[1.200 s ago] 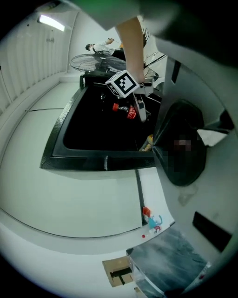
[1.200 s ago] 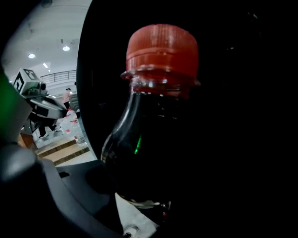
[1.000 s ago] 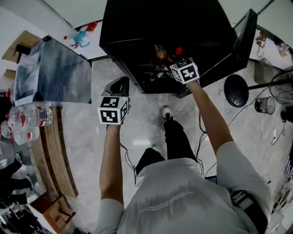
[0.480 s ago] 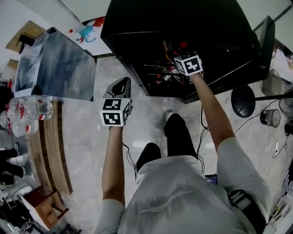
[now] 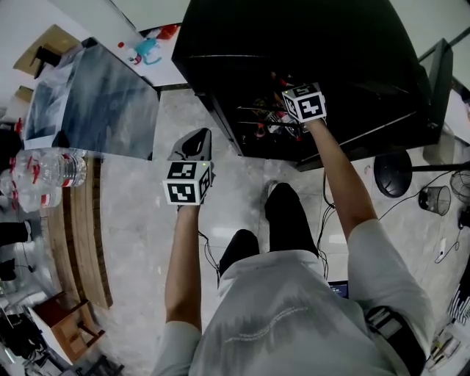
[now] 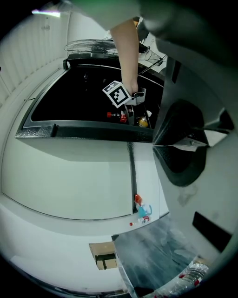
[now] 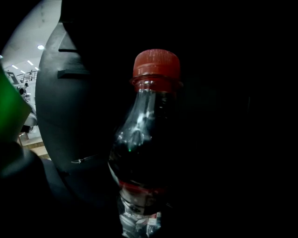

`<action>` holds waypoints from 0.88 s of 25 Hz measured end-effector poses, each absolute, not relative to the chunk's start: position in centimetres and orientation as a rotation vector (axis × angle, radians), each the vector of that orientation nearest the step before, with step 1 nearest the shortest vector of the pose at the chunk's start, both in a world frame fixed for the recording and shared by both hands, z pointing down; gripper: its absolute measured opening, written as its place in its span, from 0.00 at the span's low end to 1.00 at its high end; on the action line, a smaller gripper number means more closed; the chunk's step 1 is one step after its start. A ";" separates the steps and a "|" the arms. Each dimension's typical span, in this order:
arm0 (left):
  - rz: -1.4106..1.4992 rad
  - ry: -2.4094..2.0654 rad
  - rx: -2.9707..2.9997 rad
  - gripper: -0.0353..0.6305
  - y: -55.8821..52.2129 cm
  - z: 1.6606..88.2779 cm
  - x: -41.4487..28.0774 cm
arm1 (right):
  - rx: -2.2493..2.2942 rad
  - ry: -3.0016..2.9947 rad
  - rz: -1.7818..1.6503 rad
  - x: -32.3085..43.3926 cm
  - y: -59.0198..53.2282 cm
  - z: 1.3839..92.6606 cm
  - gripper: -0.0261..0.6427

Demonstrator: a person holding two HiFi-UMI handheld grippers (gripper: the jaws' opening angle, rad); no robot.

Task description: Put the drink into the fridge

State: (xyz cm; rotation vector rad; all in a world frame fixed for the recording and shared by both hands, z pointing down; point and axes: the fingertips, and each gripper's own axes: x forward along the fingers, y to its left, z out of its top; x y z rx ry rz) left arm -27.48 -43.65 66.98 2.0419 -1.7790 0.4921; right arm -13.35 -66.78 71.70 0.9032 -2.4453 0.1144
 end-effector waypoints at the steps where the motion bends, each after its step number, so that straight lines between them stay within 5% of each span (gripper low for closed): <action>1: 0.496 -1.775 2.037 0.07 -43.5 67.1 -27.5 | 0.901 -2.456 0.115 -13.4 -66.8 71.7 0.50; 8: 0.521 -1.753 2.019 0.08 -42.2 66.3 -27.4 | 0.956 -2.384 0.268 -11.7 -66.1 72.3 0.62; 22: 0.482 -1.720 2.038 0.08 -35.4 58.3 -26.5 | 1.073 -2.384 0.374 -7.1 -54.7 64.4 0.54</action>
